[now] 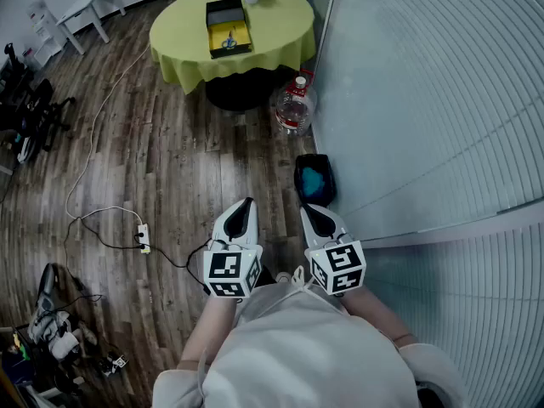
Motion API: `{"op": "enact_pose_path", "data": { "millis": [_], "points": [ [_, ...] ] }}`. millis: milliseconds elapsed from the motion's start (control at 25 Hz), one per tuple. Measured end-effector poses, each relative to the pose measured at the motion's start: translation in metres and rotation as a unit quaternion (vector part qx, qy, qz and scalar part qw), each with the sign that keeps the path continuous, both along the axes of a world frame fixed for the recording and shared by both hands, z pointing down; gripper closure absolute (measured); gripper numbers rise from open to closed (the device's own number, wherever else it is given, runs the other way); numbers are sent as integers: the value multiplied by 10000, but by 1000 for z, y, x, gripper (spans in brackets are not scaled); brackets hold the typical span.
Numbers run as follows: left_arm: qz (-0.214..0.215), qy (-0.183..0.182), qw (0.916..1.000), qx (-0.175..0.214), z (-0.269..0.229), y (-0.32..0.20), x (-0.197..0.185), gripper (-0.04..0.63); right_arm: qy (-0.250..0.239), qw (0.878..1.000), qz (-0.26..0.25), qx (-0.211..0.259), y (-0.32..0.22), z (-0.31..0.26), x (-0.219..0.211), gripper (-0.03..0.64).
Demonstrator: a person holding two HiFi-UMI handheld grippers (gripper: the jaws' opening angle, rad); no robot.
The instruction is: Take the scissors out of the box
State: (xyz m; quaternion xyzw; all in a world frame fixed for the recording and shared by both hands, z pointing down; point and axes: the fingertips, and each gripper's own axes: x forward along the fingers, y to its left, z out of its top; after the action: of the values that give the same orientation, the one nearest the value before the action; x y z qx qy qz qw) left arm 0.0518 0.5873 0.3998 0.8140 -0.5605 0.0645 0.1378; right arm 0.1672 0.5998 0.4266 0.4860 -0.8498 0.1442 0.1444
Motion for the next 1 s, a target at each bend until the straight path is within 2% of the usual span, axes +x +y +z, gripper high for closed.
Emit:
{"op": "enact_pose_path", "data": {
  "millis": [480, 840, 1000],
  "points": [
    [74, -41, 9998, -162, 10, -16, -2, 589, -32, 9998, 93, -168, -16, 10, -3, 618],
    [-41, 21, 9987, -513, 35, -73, -31, 589, -209, 9980, 242, -540, -76, 32, -22, 618],
    [-113, 28, 9979, -639, 46, -109, -56, 589, -263, 9968, 225, -721, -115, 43, -46, 618]
  ]
}}
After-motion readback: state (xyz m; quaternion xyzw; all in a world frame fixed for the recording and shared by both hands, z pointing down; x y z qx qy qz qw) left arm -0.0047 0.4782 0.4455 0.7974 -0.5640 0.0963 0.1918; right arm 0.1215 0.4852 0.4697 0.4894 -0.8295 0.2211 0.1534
